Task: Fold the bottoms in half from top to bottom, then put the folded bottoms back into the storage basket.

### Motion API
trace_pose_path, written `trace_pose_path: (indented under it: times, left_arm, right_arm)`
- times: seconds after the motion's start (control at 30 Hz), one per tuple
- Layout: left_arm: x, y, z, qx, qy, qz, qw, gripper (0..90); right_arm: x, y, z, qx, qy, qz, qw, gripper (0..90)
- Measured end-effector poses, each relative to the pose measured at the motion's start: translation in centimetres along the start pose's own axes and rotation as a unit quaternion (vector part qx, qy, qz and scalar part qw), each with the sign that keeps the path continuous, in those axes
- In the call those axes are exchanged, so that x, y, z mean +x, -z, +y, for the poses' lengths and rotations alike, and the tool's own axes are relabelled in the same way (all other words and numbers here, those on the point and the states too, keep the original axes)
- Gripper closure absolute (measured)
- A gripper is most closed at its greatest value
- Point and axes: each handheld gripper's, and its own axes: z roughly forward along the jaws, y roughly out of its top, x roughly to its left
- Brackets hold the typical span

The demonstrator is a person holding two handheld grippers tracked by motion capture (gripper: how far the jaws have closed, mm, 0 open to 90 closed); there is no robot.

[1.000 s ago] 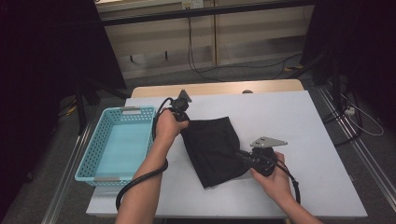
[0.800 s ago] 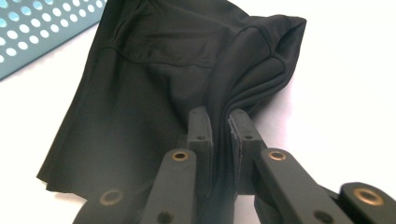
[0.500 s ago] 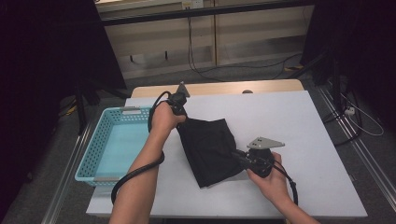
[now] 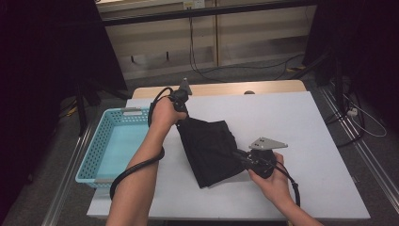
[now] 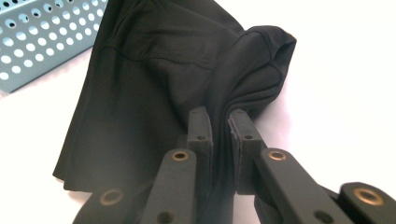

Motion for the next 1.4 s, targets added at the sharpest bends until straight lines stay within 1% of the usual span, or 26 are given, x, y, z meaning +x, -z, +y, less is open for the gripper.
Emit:
trace_pose_path:
  times: [0.03,0.07,0.17,0.3,0.37,0.43,0.5,0.63,0.7,0.73,0.8,0.83,0.87,0.9,1.1,1.17,1.23,1.37,1.4]
  left_arm:
    - [0.1,0.4,0.0,0.003,-0.001,0.001,1.0,81.7]
    - [0.1,0.4,0.0,0.003,-0.001,0.001,1.0,81.7]
    - [0.3,1.2,-0.1,0.006,-0.004,0.006,1.0,81.7]
    - [0.6,1.9,-0.3,0.009,-0.004,0.009,0.9999,81.7]
    - [0.7,2.1,-0.4,0.01,-0.006,0.01,0.9999,81.7]
    - [0.8,2.2,-0.5,0.012,-0.005,0.009,0.9999,81.8]
    - [0.9,2.3,-0.6,0.013,-0.003,0.01,0.9999,81.8]
    - [1.4,3.2,-0.9,0.021,-0.002,0.012,0.9997,81.8]
    - [1.4,3.4,-0.9,0.019,-0.001,0.013,0.9997,81.8]
    - [1.5,3.9,-0.9,0.019,-0.001,0.014,0.9997,81.7]
    - [1.5,4.1,-0.9,0.019,-0.002,0.015,0.9997,81.8]
    - [1.5,4.5,-1.0,0.02,-0.002,0.019,0.9996,81.8]
    - [1.5,4.7,-1.0,0.02,-0.006,0.02,0.9996,81.7]
    - [1.6,4.9,-1.0,0.022,-0.005,0.02,0.9995,81.8]
    - [2.1,5.9,-1.2,0.022,-0.002,0.02,0.9996,81.7]
    - [2.3,6.1,-1.3,0.021,-0.003,0.015,0.9997,81.7]
    - [2.3,6.2,-1.4,0.02,0.0,0.016,0.9997,81.8]
    - [2.5,6.8,-1.7,0.02,-0.001,0.015,0.9997,81.7]
    - [2.6,7.2,-1.8,0.018,0.001,0.016,0.9997,81.7]
  right_arm:
    - [0.0,0.0,0.1,-0.003,0.005,0.0,1.0,81.3]
    - [0.1,0.0,0.2,-0.005,0.003,-0.001,1.0,81.3]
    - [0.4,0.0,0.4,-0.009,0.008,0.0,0.9999,81.3]
    - [0.8,-0.2,0.7,-0.013,0.01,0.006,0.9998,81.3]
    - [1.0,-0.3,0.8,-0.014,0.017,0.007,0.9997,81.2]
    - [1.2,-0.4,0.9,-0.019,0.016,0.009,0.9997,81.2]
    - [1.5,-0.4,1.0,-0.021,0.02,0.009,0.9995,81.2]
    - [2.0,-0.3,1.4,-0.032,0.024,0.011,0.9991,81.2]
    - [2.1,-0.3,1.4,-0.033,0.024,0.013,0.9991,81.2]
    - [2.3,-0.4,1.6,-0.036,0.025,0.014,0.9989,81.2]
    - [2.4,-0.4,1.8,-0.041,0.026,0.014,0.9987,81.2]
    - [2.5,-0.4,1.9,-0.043,0.027,0.017,0.9986,81.2]
    - [2.6,-0.4,2.0,-0.043,0.025,0.017,0.9986,81.2]
    - [2.6,-0.4,2.1,-0.045,0.024,0.018,0.9985,81.2]
    - [3.1,-0.7,2.5,-0.051,0.024,0.025,0.9981,81.2]
    - [3.3,-0.8,2.6,-0.052,0.025,0.025,0.998,81.2]
    - [3.5,-0.8,2.6,-0.055,0.027,0.024,0.9978,81.2]
    - [3.9,-0.9,2.7,-0.059,0.027,0.026,0.9976,81.2]
    - [4.0,-0.9,2.7,-0.061,0.028,0.027,0.9974,81.2]
